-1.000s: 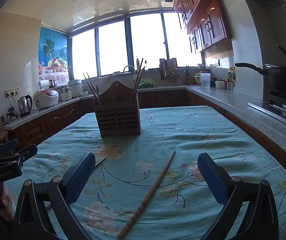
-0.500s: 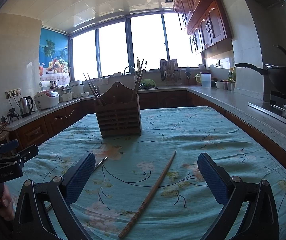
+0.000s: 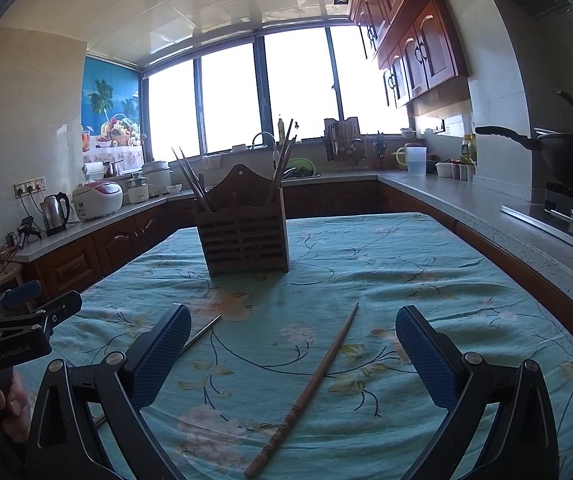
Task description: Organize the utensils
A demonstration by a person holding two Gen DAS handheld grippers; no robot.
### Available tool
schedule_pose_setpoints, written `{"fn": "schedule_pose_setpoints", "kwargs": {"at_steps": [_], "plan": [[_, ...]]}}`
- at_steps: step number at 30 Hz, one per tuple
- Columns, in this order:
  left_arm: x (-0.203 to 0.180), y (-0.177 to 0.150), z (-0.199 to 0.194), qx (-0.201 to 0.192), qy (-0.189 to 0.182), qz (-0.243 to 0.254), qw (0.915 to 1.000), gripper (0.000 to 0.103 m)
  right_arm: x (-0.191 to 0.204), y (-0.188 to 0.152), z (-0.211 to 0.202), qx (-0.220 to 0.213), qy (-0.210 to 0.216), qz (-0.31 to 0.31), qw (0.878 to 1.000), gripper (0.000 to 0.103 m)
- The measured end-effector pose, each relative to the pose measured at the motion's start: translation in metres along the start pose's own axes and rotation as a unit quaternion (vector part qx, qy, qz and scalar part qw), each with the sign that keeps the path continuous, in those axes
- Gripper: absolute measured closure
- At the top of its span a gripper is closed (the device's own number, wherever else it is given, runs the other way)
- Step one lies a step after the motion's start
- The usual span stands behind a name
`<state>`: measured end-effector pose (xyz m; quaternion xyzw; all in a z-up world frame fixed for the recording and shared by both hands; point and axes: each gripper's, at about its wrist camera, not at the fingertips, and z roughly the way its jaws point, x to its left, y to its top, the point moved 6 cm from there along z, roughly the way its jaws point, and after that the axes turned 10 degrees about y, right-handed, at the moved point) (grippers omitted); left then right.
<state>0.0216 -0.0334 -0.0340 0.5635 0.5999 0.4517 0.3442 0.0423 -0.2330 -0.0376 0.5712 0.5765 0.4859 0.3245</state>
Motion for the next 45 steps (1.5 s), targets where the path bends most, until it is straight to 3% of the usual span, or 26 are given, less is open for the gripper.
{"fn": "schedule_pose_setpoints", "kwargs": {"at_steps": [45], "plan": [[-0.0038,0.0002,0.0029,0.006,-0.008,-0.001,0.9999,0.001,0.0027,0.0084,-0.0005,-0.003,0.008,0.004,1.000,0.000]]}}
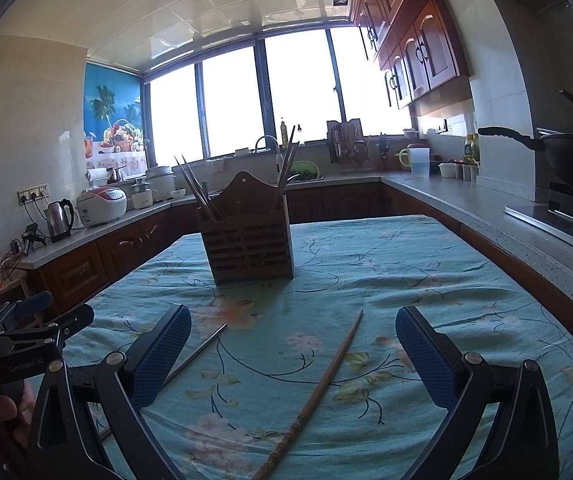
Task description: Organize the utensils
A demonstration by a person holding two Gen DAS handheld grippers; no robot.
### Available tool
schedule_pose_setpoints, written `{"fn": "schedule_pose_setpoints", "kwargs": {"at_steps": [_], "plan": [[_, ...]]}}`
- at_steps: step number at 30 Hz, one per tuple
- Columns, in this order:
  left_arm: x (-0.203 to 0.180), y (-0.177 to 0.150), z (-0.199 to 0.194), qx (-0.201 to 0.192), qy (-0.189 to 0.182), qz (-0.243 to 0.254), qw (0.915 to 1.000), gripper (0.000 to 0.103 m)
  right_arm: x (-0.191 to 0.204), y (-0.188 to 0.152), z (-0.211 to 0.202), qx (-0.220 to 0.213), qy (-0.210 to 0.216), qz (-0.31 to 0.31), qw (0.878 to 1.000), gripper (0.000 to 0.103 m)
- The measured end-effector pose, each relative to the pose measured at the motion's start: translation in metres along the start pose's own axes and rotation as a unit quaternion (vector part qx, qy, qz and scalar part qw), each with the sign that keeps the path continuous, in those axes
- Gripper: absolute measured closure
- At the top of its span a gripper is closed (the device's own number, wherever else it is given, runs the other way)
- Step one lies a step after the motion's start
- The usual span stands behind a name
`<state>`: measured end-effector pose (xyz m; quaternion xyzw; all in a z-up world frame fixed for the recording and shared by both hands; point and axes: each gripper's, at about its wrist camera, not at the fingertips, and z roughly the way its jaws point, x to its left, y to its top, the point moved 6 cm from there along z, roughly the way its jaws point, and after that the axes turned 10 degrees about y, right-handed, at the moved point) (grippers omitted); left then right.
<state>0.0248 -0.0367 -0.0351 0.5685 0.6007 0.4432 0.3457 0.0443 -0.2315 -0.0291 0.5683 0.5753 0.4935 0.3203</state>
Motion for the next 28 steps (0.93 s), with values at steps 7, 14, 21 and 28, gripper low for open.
{"fn": "schedule_pose_setpoints", "kwargs": {"at_steps": [7,14,21,28], "plan": [[-0.002,0.003,0.002,0.002,-0.003,0.001,1.0000,0.001,0.000,0.001,0.001,0.000,0.001,0.002,1.000,0.000],[-0.002,0.005,0.005,0.007,-0.009,-0.001,0.9999,0.001,0.000,0.002,0.002,0.002,0.001,0.004,1.000,0.000],[-0.005,0.008,0.007,0.015,-0.018,-0.005,0.9997,0.001,-0.001,0.003,0.007,0.010,-0.002,0.012,1.000,0.000],[-0.013,0.010,0.010,0.024,-0.028,-0.004,0.9993,0.001,-0.005,0.000,0.014,0.020,-0.002,0.020,1.000,0.000]]}}
